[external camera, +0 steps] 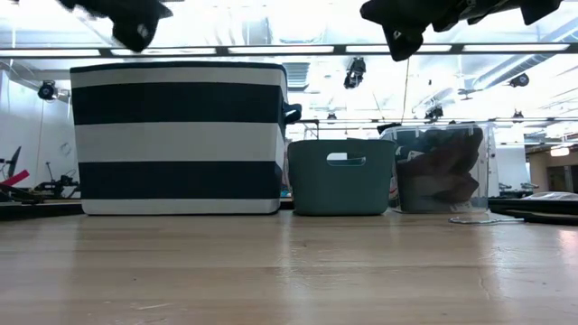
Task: Pick & Place Cloths
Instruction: Return to Home Position
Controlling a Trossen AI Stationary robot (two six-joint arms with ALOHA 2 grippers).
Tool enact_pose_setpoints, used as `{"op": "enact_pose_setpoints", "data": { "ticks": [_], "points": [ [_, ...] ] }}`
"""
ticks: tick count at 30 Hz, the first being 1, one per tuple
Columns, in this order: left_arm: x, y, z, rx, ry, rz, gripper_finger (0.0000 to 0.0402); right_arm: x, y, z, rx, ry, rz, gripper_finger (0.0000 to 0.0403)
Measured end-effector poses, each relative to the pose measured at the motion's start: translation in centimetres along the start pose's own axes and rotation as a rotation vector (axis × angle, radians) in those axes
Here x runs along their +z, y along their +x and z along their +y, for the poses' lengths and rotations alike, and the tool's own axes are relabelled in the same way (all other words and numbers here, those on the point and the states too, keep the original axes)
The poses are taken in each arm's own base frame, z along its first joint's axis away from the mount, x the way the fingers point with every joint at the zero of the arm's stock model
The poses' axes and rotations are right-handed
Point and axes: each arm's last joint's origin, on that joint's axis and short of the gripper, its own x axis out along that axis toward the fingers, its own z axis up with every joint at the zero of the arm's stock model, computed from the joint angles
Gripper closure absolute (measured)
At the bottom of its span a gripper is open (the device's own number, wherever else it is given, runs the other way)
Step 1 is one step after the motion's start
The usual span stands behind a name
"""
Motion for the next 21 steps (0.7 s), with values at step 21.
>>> {"op": "enact_pose_setpoints", "data": {
  "ticks": [21],
  "points": [
    [-7.1,-3.2,1.7,-0.108,-0.039,-0.177,0.0396,-0.5,-6.1,-0.8,0.002,-0.031,-0.105,0.0394]
  ]
}}
